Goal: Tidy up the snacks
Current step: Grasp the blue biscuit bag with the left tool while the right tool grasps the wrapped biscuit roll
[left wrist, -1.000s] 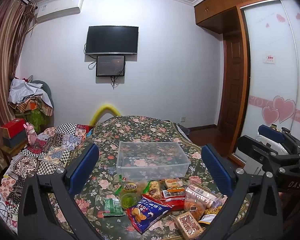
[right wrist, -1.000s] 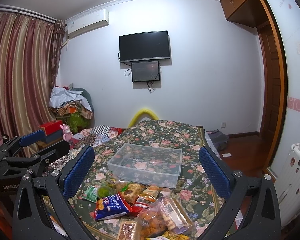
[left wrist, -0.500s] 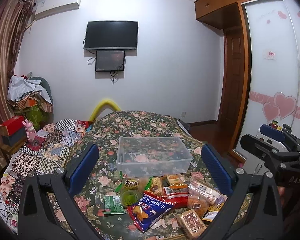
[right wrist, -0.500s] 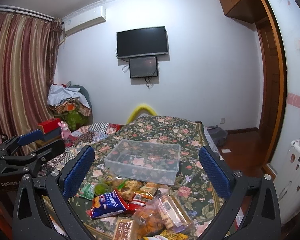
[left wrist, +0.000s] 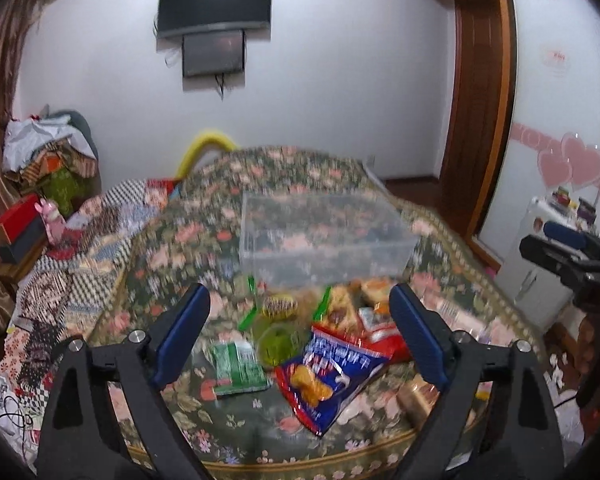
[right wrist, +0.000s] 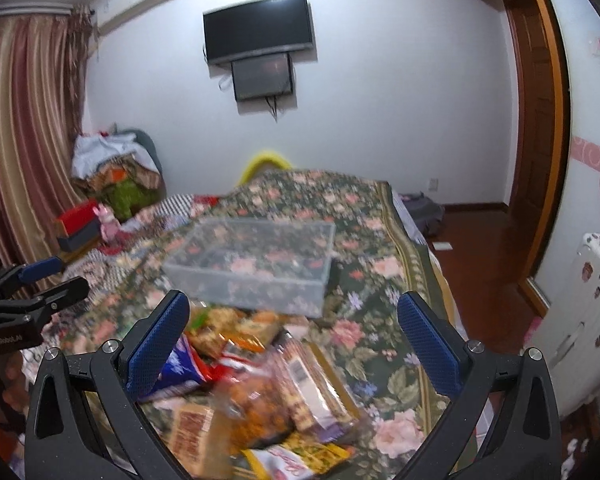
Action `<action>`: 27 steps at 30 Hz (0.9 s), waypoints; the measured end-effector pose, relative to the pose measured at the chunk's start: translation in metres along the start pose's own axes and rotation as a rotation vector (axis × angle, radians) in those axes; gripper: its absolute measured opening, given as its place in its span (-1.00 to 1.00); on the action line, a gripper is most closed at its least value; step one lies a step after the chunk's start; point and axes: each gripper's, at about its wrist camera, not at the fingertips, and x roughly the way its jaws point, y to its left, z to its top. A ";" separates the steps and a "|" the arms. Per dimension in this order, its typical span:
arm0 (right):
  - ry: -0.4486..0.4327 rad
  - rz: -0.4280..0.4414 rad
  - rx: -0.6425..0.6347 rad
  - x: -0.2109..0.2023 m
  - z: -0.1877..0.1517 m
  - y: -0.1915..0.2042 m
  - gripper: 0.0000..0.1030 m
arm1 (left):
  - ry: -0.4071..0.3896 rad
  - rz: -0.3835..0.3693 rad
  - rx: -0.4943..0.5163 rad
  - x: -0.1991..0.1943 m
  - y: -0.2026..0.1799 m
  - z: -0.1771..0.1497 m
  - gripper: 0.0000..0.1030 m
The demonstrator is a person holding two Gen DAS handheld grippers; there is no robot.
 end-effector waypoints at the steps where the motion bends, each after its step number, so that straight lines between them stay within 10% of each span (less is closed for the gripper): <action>1: 0.021 -0.005 -0.003 0.005 -0.003 -0.002 0.98 | 0.022 -0.005 0.003 0.007 0.000 -0.004 0.75; 27: 0.395 0.066 0.050 0.086 -0.058 -0.039 0.57 | 0.357 -0.104 0.039 0.119 -0.007 -0.071 0.77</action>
